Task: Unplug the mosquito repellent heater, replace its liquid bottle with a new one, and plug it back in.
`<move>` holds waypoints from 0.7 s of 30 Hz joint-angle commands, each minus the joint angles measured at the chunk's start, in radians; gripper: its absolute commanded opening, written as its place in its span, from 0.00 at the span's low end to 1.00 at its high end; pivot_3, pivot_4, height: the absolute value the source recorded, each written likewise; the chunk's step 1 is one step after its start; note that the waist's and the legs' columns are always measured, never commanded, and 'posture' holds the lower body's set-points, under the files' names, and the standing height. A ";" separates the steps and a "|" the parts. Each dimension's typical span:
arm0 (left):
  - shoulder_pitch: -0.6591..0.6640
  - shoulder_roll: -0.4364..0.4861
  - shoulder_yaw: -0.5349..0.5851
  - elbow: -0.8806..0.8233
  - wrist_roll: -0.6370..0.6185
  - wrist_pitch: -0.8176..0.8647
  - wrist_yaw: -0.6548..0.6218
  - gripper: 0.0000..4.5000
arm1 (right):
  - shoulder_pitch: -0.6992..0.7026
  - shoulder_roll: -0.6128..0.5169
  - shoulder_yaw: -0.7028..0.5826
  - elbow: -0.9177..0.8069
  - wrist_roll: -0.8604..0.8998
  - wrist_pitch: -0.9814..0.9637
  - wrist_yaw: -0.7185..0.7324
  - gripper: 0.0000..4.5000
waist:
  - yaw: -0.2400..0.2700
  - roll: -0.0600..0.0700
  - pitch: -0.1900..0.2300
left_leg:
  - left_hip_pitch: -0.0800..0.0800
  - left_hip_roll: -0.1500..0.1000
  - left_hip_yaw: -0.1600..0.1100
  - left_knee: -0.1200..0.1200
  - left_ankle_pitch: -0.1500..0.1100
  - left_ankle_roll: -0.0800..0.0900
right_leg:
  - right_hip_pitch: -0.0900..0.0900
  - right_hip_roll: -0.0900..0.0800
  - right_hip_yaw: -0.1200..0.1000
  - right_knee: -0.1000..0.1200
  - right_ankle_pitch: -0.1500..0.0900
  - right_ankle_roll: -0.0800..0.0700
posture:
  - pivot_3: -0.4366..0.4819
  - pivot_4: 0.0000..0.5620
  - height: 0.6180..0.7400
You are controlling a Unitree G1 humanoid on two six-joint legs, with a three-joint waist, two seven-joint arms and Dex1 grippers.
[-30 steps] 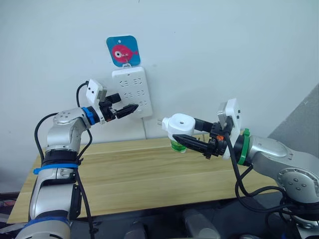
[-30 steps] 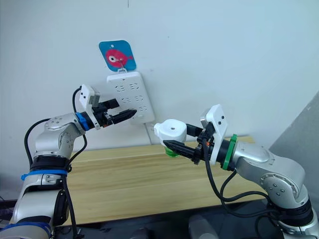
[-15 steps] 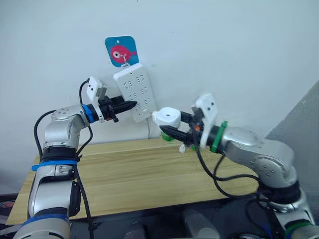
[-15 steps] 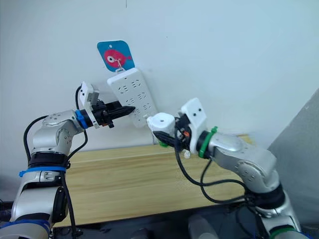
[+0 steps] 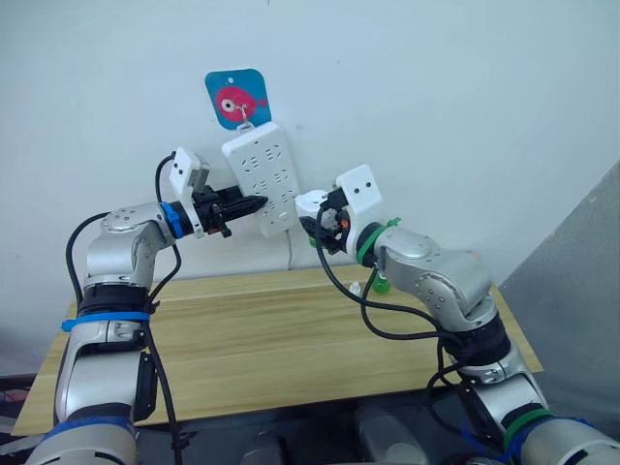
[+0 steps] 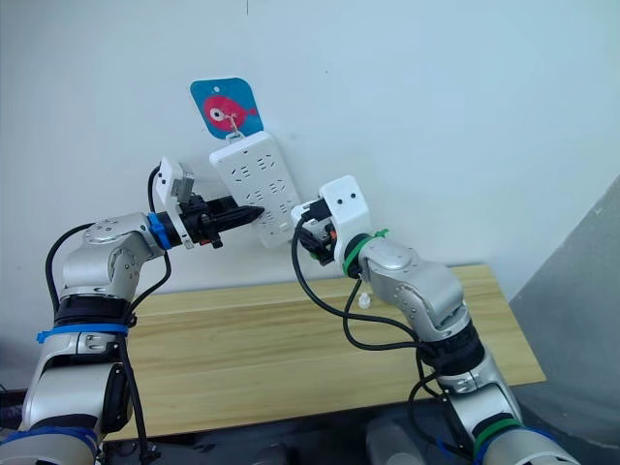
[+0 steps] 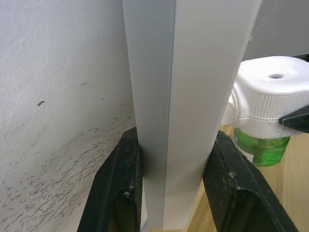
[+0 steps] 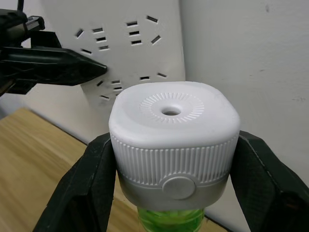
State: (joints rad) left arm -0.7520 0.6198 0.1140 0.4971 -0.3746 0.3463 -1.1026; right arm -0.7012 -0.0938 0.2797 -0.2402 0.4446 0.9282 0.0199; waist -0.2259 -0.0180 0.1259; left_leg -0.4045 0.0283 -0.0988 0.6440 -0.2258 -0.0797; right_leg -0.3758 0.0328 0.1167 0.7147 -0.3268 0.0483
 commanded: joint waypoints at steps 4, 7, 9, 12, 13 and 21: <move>-0.009 -0.001 0.011 -0.033 0.003 0.009 0.035 0.29 | -0.011 0.066 0.001 -0.014 -0.071 -0.058 0.015 0.65 | -0.001 0.000 0.000 | 0.000 0.000 -0.001 0.000 0.000 0.000 | 0.000 0.000 0.000 0.000 0.000 0.000 | 0.24 0.11 0.87; -0.008 -0.002 0.013 -0.038 0.000 0.015 0.036 0.29 | -0.008 0.090 0.008 0.001 -0.099 -0.071 0.023 0.65 | -0.003 0.000 0.000 | 0.000 0.000 -0.002 0.000 0.000 0.000 | 0.000 0.000 -0.001 0.001 0.000 0.000 | 0.25 0.11 0.87; -0.008 -0.003 0.015 -0.037 0.000 0.017 0.037 0.29 | -0.003 0.101 0.011 0.012 -0.117 -0.079 0.032 0.65 | -0.003 0.000 0.000 | 0.001 0.000 -0.002 0.000 0.000 0.000 | 0.000 0.000 -0.001 0.002 0.000 0.000 | 0.25 0.11 0.87; -0.008 -0.003 0.016 -0.038 0.000 0.020 0.038 0.29 | 0.009 0.107 0.015 0.017 -0.137 -0.081 0.047 0.65 | -0.004 0.000 0.000 | 0.001 0.000 -0.002 0.000 0.000 0.000 | 0.001 0.000 -0.002 0.002 0.000 0.000 | 0.25 0.12 0.87; -0.008 -0.003 0.017 -0.038 0.000 0.020 0.039 0.29 | 0.013 0.108 0.014 0.017 -0.142 -0.082 0.050 0.65 | -0.005 0.000 0.000 | 0.002 0.000 -0.002 0.000 0.000 0.000 | 0.001 0.000 -0.002 0.002 0.000 0.000 | 0.25 0.12 0.87; -0.016 -0.003 0.018 -0.024 0.001 0.020 0.041 0.29 | 0.055 0.111 0.023 0.036 -0.188 -0.125 0.087 0.65 | -0.004 0.000 0.000 | 0.002 0.000 -0.003 0.000 0.000 0.000 | 0.002 0.000 -0.002 0.002 0.000 0.000 | 0.25 0.12 0.87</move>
State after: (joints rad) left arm -0.7487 0.6185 0.1215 0.4876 -0.3731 0.3676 -1.0845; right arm -0.6422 0.0037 0.2952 -0.2015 0.2719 0.8383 0.0949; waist -0.2300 -0.0181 0.1258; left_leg -0.4029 0.0281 -0.1015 0.6442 -0.2254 -0.0799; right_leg -0.3741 0.0330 0.1147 0.7166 -0.3266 0.0480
